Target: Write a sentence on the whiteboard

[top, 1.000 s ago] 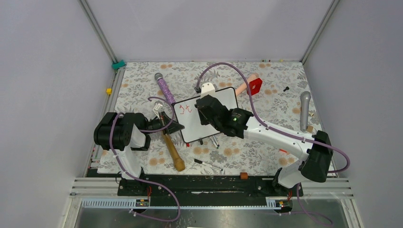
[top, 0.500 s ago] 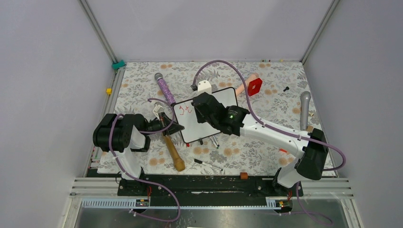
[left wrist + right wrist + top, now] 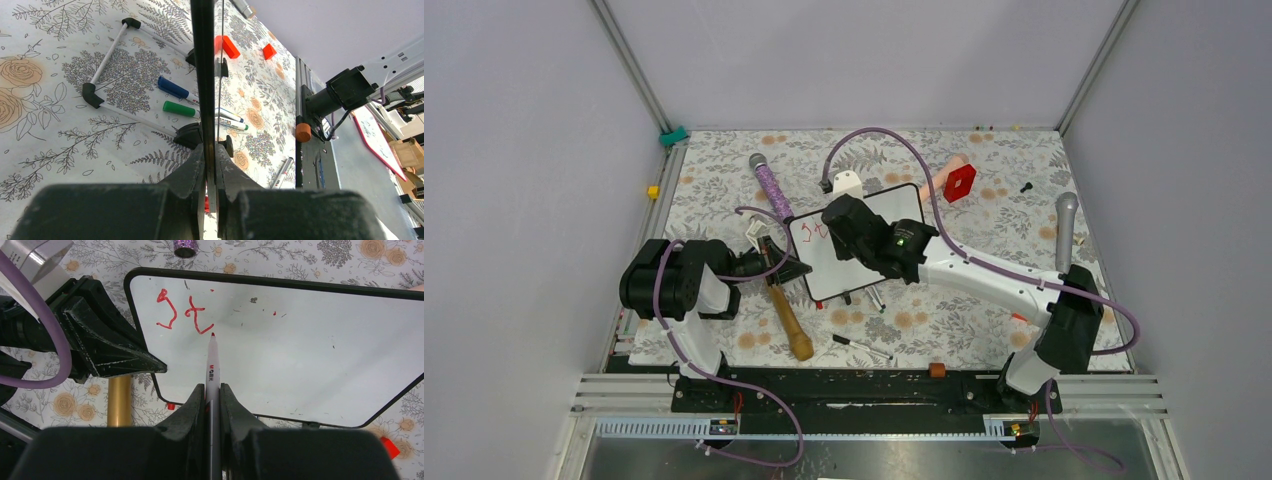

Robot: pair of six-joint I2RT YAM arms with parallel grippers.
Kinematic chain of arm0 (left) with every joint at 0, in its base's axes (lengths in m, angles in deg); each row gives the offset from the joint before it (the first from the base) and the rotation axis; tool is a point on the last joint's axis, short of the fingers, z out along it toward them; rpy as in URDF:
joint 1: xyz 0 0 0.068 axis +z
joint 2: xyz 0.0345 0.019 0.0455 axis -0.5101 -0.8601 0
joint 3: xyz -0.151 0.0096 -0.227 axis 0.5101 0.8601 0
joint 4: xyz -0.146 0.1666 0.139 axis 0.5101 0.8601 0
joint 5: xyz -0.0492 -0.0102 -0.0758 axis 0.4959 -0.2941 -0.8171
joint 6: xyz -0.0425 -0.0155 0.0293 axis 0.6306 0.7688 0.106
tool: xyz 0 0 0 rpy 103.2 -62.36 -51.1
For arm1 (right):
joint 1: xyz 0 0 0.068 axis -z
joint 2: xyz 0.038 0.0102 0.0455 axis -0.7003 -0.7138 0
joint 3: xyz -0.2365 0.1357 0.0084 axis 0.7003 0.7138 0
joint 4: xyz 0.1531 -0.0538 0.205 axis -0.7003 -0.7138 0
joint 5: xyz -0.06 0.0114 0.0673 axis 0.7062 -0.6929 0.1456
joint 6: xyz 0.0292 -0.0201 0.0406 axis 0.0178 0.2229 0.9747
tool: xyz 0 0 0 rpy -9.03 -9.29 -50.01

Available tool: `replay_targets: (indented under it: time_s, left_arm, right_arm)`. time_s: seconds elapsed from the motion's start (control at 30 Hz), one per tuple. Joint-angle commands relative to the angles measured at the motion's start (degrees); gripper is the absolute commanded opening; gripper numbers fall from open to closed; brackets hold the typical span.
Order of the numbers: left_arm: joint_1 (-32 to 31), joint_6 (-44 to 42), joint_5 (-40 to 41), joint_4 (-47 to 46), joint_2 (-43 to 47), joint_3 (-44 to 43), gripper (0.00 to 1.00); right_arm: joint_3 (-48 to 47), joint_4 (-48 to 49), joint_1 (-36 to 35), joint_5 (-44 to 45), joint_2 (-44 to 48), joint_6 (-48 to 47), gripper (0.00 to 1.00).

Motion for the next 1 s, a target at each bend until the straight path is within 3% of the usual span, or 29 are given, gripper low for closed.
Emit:
replay_targets:
  time_s: [0.0, 0.97]
  left_arm:
    - [-0.8, -3.3, -4.2, -0.8, -1.1, -0.1, 0.0]
    - [-0.9, -3.5, -4.3, -0.8, -1.0, 0.0, 0.0]
  right_arm:
    - [-2.7, -0.1, -0.6, 2.2, -0.9, 0.0, 0.0]
    - [-5.6, -0.1, -0.5, 5.4, -4.3, -2.5, 0.0]
